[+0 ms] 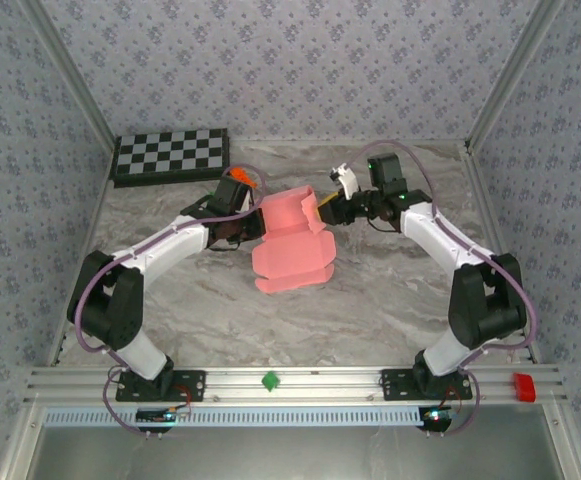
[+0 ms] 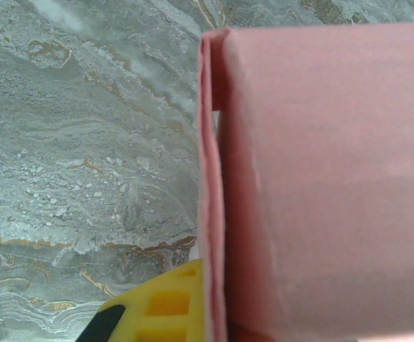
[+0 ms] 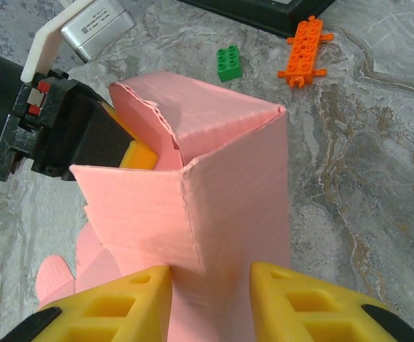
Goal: Fold the paper box
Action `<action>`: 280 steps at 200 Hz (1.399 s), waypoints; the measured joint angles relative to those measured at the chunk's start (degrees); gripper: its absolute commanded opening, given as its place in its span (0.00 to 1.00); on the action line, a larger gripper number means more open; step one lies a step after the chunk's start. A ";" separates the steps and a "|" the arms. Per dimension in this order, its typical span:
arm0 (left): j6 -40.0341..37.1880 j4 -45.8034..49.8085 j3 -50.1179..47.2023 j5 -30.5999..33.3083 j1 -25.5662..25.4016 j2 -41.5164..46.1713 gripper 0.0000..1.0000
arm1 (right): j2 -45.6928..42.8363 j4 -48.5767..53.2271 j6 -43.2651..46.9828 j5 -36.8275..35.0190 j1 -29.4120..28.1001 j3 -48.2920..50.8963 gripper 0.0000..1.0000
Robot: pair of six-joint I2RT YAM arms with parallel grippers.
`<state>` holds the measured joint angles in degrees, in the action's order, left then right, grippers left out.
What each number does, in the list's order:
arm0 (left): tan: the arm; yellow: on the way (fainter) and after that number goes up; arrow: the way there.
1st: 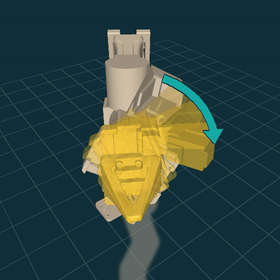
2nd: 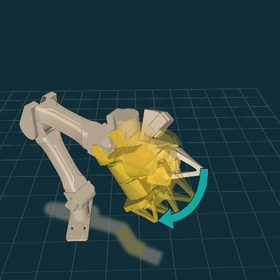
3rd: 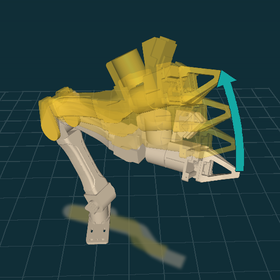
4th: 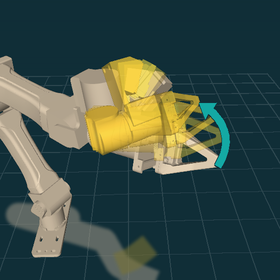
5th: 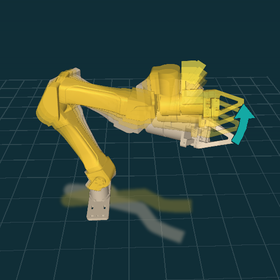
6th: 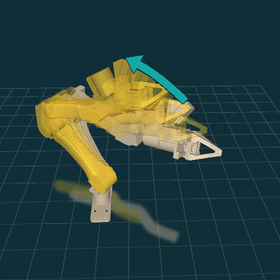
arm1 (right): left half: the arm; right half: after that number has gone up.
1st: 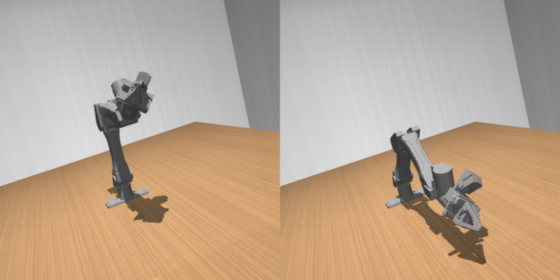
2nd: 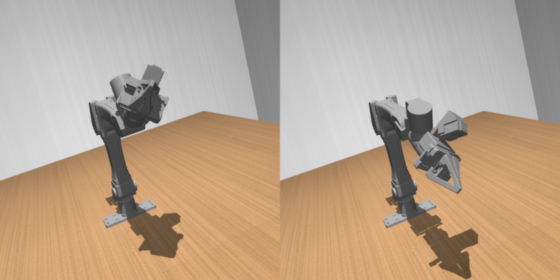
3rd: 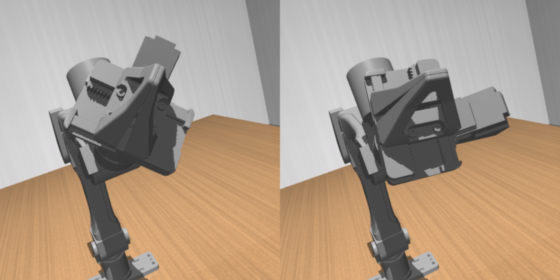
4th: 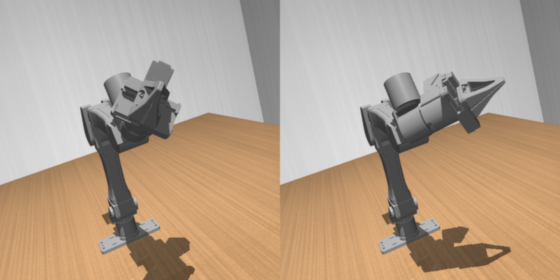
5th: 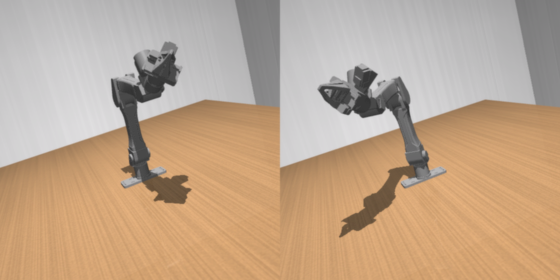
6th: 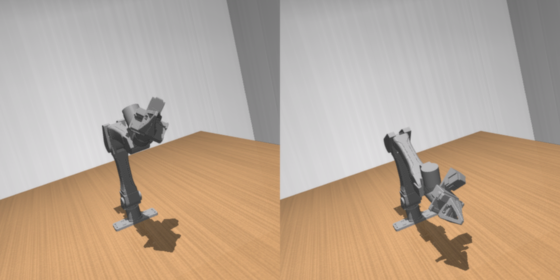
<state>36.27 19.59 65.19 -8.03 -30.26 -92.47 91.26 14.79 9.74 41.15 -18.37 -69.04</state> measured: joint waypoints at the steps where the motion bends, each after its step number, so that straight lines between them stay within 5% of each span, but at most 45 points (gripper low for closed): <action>1: 0.00 0.00 0.00 0.00 0.00 0.00 0.00 | 0.04 0.00 0.00 -0.04 -0.04 -0.02 0.36; 188: -0.02 0.35 0.00 -0.15 0.07 0.00 0.00 | 3.50 -2.69 0.24 -18.29 -5.42 -0.26 0.49; 280: 0.00 0.33 0.00 -0.37 0.26 -0.52 0.00 | 4.81 -3.28 0.17 -23.71 -7.32 -0.26 0.37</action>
<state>36.27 19.92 65.19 -8.40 -30.00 -92.99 96.07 11.51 9.91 17.43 -25.69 -69.30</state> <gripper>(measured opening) 0.055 0.387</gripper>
